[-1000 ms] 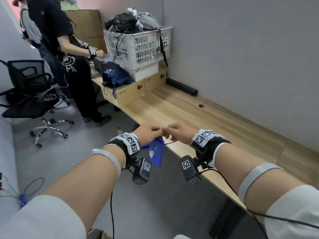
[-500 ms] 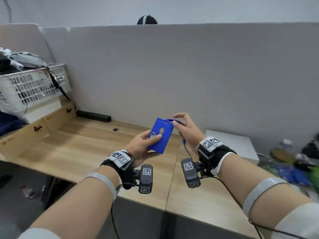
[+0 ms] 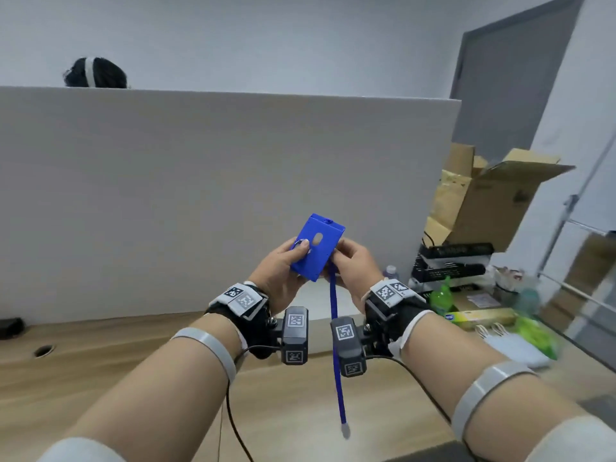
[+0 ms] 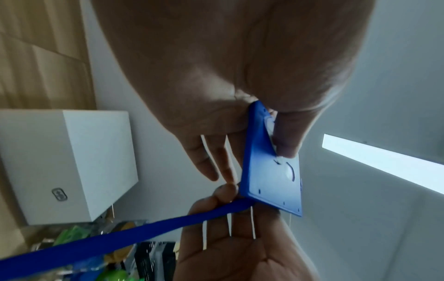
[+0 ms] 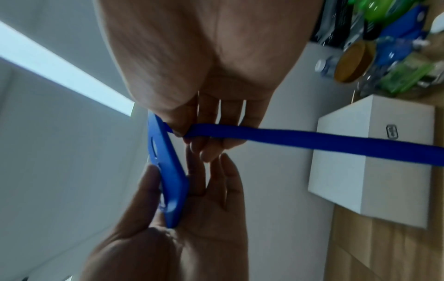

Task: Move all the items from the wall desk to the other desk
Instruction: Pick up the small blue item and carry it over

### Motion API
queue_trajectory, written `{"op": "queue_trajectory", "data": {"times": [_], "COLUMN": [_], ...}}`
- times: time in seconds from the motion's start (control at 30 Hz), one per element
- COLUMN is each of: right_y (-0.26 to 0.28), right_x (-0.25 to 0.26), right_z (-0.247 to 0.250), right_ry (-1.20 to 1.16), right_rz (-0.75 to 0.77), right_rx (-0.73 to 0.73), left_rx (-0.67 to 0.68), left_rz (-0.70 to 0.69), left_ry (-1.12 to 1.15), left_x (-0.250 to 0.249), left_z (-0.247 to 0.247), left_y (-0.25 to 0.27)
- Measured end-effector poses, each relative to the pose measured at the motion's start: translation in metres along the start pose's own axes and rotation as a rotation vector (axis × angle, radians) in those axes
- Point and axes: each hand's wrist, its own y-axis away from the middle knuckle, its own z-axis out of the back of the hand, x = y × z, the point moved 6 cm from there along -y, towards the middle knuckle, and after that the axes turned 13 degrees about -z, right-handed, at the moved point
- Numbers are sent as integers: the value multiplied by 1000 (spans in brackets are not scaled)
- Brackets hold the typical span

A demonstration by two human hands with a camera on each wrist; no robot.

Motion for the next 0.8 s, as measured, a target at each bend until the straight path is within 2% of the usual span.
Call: {"op": "queue_trajectory", "data": {"times": [0.33, 0.43, 0.53, 0.6, 0.73, 0.8], "right_y": [-6, -13, -11, -8, -13, -19], "right_x": [13, 8, 6, 6, 13, 26], "right_z": [77, 105, 129, 141, 160, 170], "right_ry": [54, 181, 278, 244, 201, 298], "right_rz": [-96, -135, -143, -148, -108, -70], "right_rx": [-103, -193, -255, -267, -265, -282], "left_rx": [205, 243, 258, 288, 420, 496], "left_rz": [-10, -16, -73, -134, -278, -316], "left_ry": [51, -12, -165, -299, -587, -729], "left_x": [30, 39, 47, 52, 64, 76], "left_z": [-67, -81, -86, -91, -113, -125], "left_y": [-63, -73, -85, -93, -106, -112]}}
